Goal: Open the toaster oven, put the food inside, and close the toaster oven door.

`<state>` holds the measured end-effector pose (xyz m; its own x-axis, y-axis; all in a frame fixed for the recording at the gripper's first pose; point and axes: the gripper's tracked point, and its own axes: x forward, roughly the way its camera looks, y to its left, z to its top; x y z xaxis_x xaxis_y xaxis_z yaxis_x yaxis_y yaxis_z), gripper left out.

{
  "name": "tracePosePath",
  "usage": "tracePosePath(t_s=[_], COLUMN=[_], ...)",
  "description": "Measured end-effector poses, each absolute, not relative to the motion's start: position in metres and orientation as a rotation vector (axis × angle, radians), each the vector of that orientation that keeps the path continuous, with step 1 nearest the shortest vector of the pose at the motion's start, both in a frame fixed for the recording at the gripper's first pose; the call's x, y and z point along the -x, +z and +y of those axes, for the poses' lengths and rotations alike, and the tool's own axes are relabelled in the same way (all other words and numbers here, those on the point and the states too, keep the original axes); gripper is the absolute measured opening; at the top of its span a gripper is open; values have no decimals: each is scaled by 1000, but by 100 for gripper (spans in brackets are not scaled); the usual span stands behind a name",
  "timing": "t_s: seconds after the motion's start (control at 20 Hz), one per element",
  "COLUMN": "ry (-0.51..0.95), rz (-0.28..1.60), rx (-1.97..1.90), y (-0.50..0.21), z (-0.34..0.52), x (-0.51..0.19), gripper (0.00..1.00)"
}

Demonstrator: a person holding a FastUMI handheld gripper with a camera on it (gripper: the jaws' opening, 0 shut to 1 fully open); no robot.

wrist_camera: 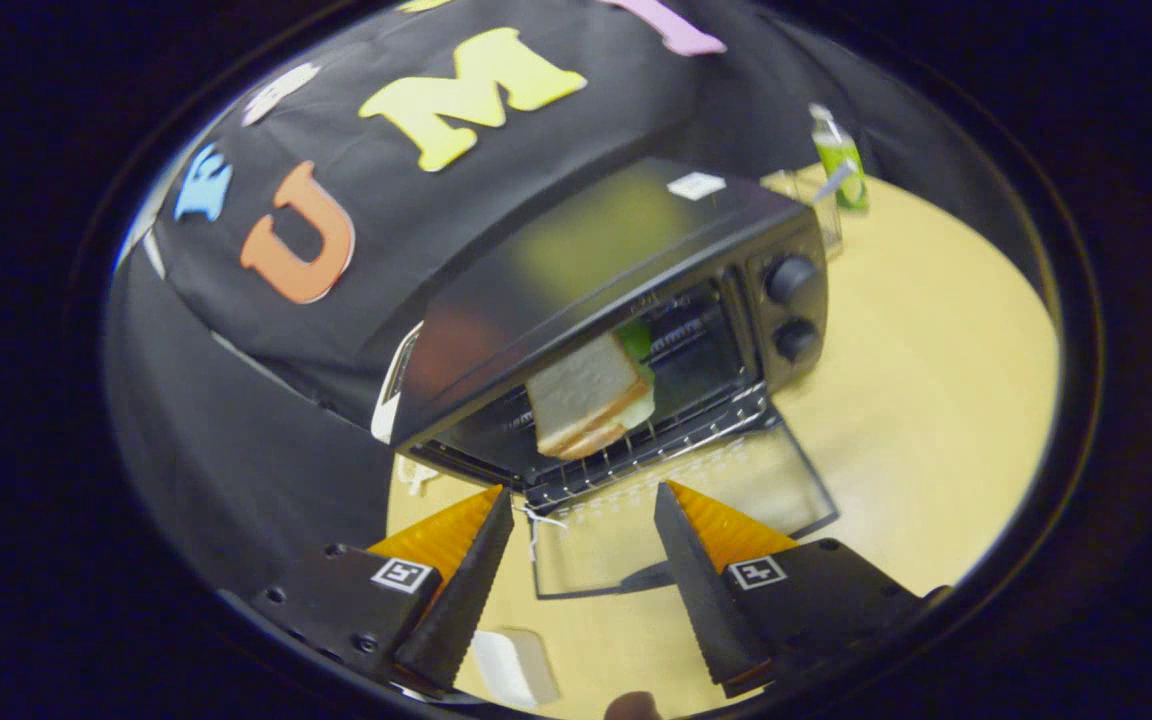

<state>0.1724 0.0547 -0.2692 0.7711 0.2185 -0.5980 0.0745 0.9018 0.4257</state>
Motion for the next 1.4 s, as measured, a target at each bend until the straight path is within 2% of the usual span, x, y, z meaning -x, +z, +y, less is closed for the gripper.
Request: tracePosePath(t_s=[0.3, 0.4, 0.65, 1.0, 1.4], ry=[99, 103, 114, 96, 60], rz=[602, 619, 666, 784, 785], rx=[-102, -78, -14, -8, 32], y=[-262, -280, -328, -408, -432], z=[37, 41, 50, 60, 66], x=[-116, -100, -76, -82, -111], gripper=[95, 99, 99, 99, 99])
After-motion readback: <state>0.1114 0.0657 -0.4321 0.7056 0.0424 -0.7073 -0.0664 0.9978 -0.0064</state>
